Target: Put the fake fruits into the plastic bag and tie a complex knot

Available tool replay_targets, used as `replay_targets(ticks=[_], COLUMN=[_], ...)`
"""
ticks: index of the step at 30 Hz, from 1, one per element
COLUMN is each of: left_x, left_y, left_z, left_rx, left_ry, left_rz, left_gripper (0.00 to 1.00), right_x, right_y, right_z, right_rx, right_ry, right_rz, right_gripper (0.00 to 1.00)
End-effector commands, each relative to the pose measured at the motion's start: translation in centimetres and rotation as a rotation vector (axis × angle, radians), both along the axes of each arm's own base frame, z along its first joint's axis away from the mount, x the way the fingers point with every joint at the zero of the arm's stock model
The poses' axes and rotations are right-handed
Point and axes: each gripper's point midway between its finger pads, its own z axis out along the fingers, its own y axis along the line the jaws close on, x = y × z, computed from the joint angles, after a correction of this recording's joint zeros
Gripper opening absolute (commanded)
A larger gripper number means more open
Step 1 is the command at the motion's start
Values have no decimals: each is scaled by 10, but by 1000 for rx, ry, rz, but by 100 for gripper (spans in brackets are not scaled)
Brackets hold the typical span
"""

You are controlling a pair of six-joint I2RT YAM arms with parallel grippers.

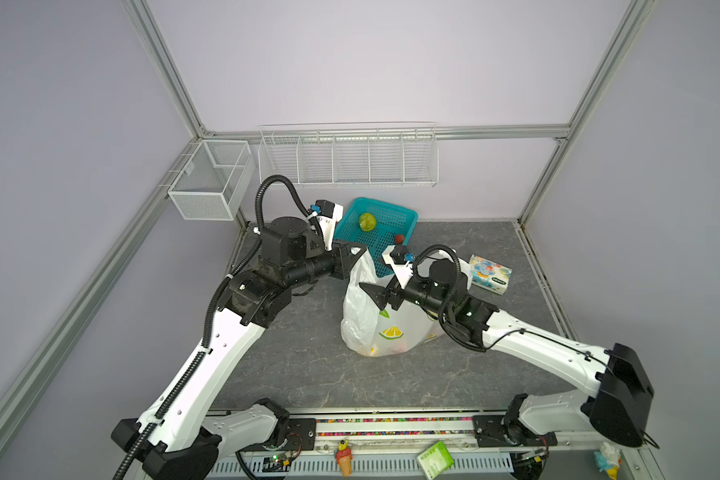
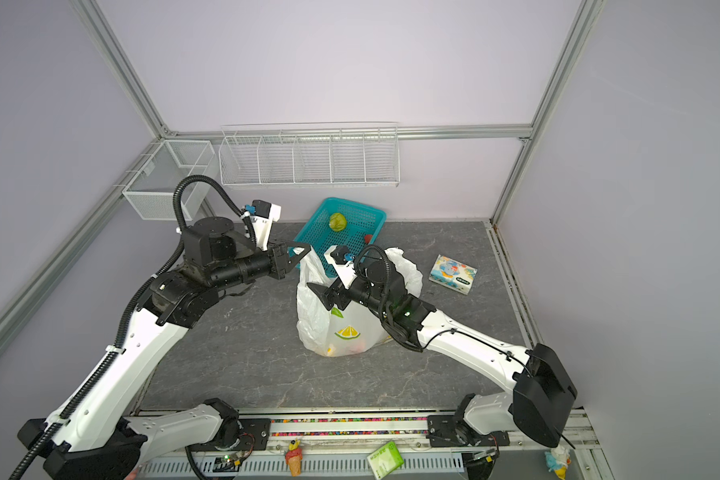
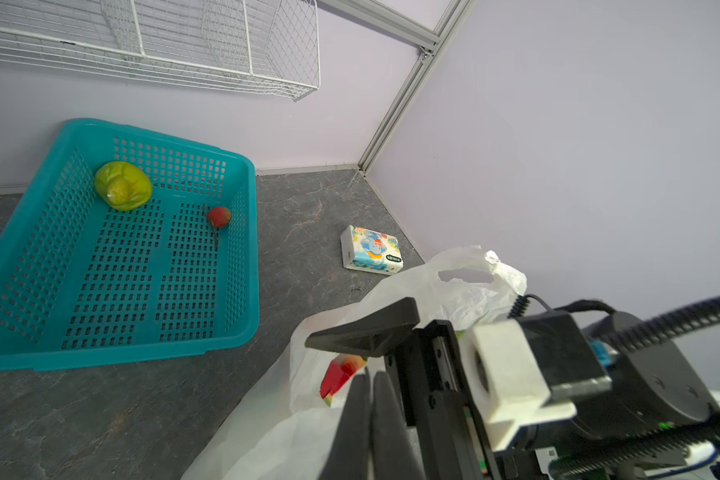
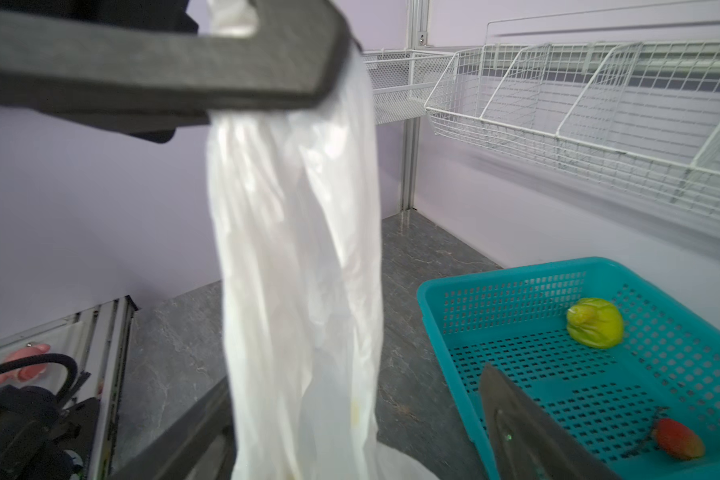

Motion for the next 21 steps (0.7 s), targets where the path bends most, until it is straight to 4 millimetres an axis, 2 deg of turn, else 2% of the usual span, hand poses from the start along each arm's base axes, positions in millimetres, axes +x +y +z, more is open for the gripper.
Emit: replay_targets(ticks=[1,3,7,11,14,17,21], left_x=[0,0,-1,-3,-4,-5,-5], left_y=[5,5,4,1,0,0,1], left_z=[11,11,15,17,17,19,23], left_rx=[-12,-16,-46,-78,-94,-120,-163], left_ry=[-43,-38,-24,-2,13,26,41], left_rz=[13,16,18,5,3,5,24], left_gripper=[0,0,0,0,0,0,0], right_x=[-2,-8,-3,15,30,37,44], right_y=[-9,-4,6,16,22,29,33], right_z=[5,13,26,40,41,39,30], right_rx=[-69,-55,5,34,62,103,165], right_ry=[-71,-96,-142,-200,-206,-213,-198], right_rz=[-70,-80,-184,-342,-421,-448,-485], right_gripper=[96,99,92,91,93,100,85])
